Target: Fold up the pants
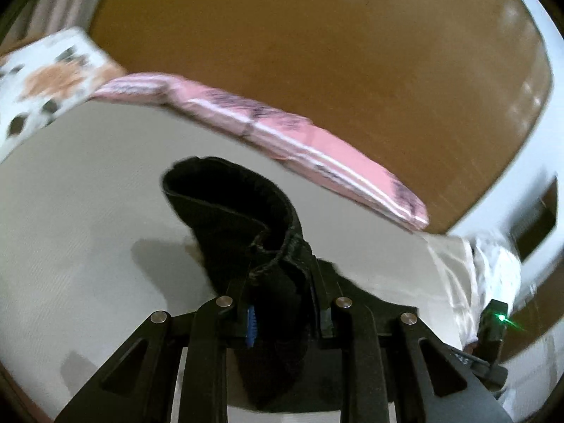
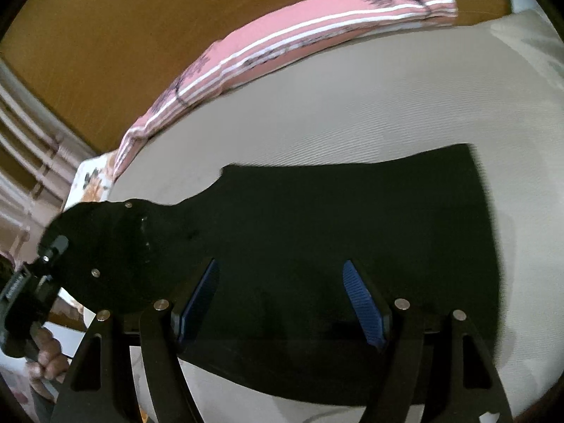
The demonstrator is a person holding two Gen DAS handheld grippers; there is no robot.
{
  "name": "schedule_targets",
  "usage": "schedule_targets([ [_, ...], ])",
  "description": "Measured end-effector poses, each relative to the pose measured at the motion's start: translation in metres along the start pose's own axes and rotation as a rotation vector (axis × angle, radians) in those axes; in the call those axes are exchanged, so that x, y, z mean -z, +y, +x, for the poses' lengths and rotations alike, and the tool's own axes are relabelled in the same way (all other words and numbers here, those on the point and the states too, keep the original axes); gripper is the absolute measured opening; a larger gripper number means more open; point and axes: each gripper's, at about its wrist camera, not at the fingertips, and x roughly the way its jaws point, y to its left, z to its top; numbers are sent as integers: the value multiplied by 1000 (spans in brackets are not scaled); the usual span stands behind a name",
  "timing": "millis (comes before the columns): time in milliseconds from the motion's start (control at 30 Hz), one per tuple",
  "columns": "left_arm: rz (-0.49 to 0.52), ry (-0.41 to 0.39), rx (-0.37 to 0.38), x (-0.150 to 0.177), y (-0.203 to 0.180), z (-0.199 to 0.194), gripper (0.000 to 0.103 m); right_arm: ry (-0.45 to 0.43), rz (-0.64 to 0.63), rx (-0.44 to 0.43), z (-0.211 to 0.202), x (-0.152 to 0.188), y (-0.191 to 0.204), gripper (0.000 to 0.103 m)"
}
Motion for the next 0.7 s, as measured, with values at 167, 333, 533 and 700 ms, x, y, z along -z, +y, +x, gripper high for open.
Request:
schedule_targets([
  [167, 129, 38, 102, 3, -72, 21, 23, -47, 68, 15, -35, -1, -42, 71],
  [333, 235, 128, 192, 24, -134, 53, 23, -89, 126, 34, -62, -1, -78, 71],
  [533, 343, 280, 197, 74, -180, 105, 23, -114, 186, 39, -81, 2, -110, 71],
  [700, 432, 370, 136, 113, -198, 139, 24, -112, 187, 48, -84, 4, -120, 71],
])
